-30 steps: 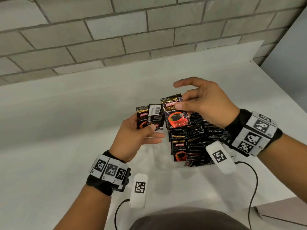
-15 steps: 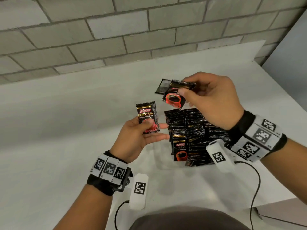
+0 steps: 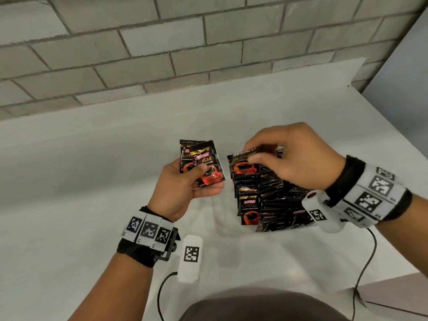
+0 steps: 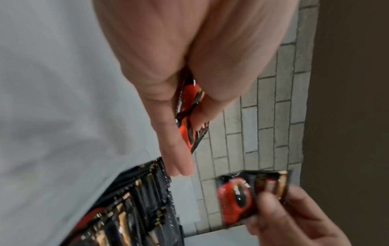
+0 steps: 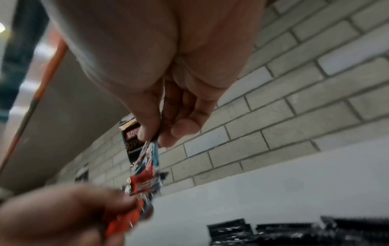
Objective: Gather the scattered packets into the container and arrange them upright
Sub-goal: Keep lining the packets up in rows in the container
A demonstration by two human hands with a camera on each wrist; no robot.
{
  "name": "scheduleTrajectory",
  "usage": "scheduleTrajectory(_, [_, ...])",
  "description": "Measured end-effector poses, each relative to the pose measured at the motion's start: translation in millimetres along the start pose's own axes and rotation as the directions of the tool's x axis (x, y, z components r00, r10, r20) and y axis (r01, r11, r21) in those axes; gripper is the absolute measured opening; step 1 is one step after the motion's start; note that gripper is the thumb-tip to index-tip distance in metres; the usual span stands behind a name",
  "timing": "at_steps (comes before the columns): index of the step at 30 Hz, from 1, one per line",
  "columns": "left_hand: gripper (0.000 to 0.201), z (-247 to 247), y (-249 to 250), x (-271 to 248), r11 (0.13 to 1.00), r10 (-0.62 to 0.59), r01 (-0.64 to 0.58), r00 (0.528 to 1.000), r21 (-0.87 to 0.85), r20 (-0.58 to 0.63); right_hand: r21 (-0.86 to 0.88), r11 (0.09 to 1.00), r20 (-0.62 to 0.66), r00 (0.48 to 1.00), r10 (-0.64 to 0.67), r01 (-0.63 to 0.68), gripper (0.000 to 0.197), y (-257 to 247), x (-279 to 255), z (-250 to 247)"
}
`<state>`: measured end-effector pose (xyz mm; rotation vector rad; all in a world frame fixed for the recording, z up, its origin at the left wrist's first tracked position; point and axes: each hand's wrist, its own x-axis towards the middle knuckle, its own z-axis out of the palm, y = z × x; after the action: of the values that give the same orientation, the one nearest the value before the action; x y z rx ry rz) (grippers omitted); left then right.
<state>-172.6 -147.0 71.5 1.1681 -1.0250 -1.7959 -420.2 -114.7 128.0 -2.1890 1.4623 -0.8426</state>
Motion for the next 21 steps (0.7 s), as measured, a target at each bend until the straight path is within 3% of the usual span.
scheduleTrajectory(2, [0.023, -2.4, 0.5, -0.2, 0.997, 0.019, -0.020, 1.000, 0.070, 0.011, 0.223, 0.962, 0.015, 0.988, 0.156, -0.156, 0.013, -2.7, 2.3, -6.5])
scheduleTrajectory(5, [0.025, 6.1, 2.8, -6.0, 0.989, 0.014, -0.031, 0.993, 0.144, 0.116, 0.418, 0.877, 0.069, 0.971, 0.229, -0.236, 0.011, -6.6, 3.7, -0.4])
scheduleTrajectory(8, [0.037, 19.3, 4.6, -13.0, 0.997, -0.002, -0.014, 0.980, 0.076, 0.199, 0.403, 0.869, 0.074, 0.957, 0.281, -0.286, 0.008, -2.0, 4.5, 16.5])
scheduleTrajectory(12, [0.044, 24.1, 3.4, -15.6, 0.999, -0.027, 0.033, 0.973, -0.023, 0.229, 0.364, 0.858, 0.079, 0.930, 0.359, -0.363, 0.019, 8.0, 5.1, 25.0])
scheduleTrajectory(17, [0.035, 18.8, -5.1, -9.4, 0.986, 0.076, -0.108, 0.968, 0.124, 0.241, 0.303, 0.887, 0.093, 0.938, 0.335, -0.347, 0.040, 5.6, 7.0, 24.4])
scheduleTrajectory(21, [0.036, 20.6, -5.0, -9.3, 0.975, 0.103, -0.146, 0.965, 0.168, 0.240, 0.310, 0.869, 0.160, 0.922, 0.352, -0.385, 0.035, 3.4, 13.3, 15.4])
